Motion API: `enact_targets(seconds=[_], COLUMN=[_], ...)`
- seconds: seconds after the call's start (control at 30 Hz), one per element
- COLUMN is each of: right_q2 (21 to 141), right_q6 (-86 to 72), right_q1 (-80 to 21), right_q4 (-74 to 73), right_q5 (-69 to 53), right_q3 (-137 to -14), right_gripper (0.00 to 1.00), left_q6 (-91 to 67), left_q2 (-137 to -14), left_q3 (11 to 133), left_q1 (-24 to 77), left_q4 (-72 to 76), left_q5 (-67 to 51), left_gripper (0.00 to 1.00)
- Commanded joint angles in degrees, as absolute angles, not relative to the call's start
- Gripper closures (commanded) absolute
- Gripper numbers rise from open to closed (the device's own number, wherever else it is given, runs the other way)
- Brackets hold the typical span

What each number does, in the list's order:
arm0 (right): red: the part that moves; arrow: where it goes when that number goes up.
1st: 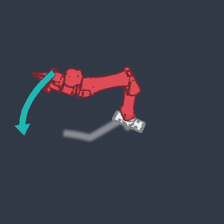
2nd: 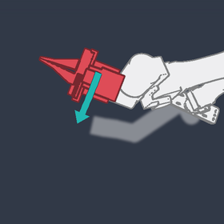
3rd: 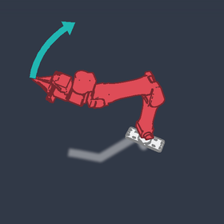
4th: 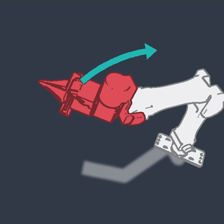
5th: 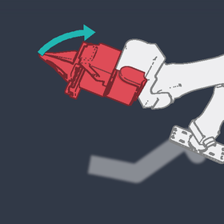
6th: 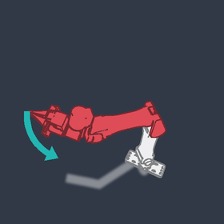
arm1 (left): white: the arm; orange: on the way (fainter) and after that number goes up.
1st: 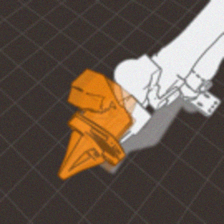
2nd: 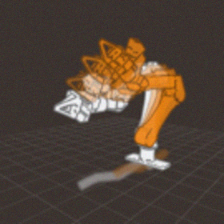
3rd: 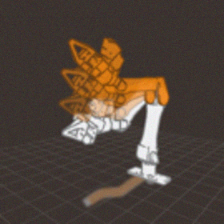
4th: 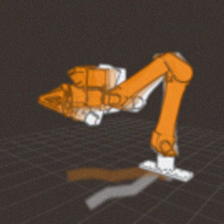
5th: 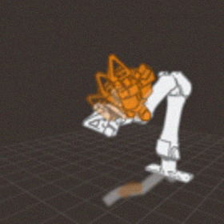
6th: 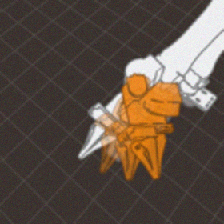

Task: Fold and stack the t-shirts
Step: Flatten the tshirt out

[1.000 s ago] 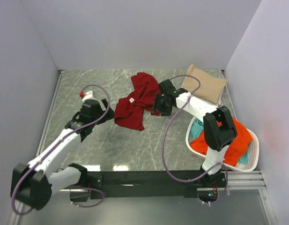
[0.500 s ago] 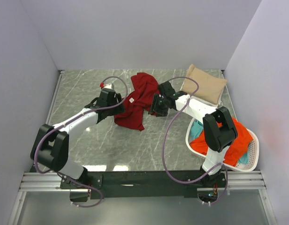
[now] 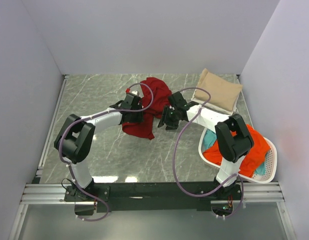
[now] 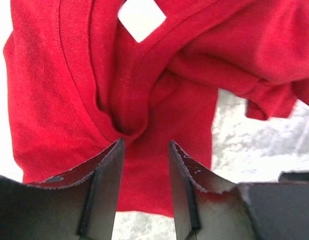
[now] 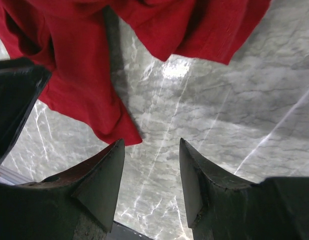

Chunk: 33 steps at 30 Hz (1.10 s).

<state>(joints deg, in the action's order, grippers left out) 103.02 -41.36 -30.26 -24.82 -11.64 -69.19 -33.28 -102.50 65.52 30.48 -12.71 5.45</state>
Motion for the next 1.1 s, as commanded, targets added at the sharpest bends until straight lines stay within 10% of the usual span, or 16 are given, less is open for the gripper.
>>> enact_targets(seconds=[0.0, 0.57, 1.07], right_q2=[99.9, 100.6, 107.4], right_q6=[-42.3, -42.2, -41.7], right_q1=[-31.0, -33.0, -37.3], right_q4=[-22.8, -22.4, -22.3], right_q5=[-12.7, -13.8, -15.6], right_q3=[-68.0, -68.3, -72.0], right_gripper=[0.45, 0.44, 0.45], left_q6=[-32.1, -31.2, -34.3], left_q2=[-103.4, -108.8, -106.3], left_q3=[68.0, 70.6, 70.5], left_q1=[30.6, 31.0, 30.7], left_q4=[-13.9, -14.1, -13.9], left_q5=[8.8, 13.2, 11.0], left_gripper=[0.55, 0.53, 0.96])
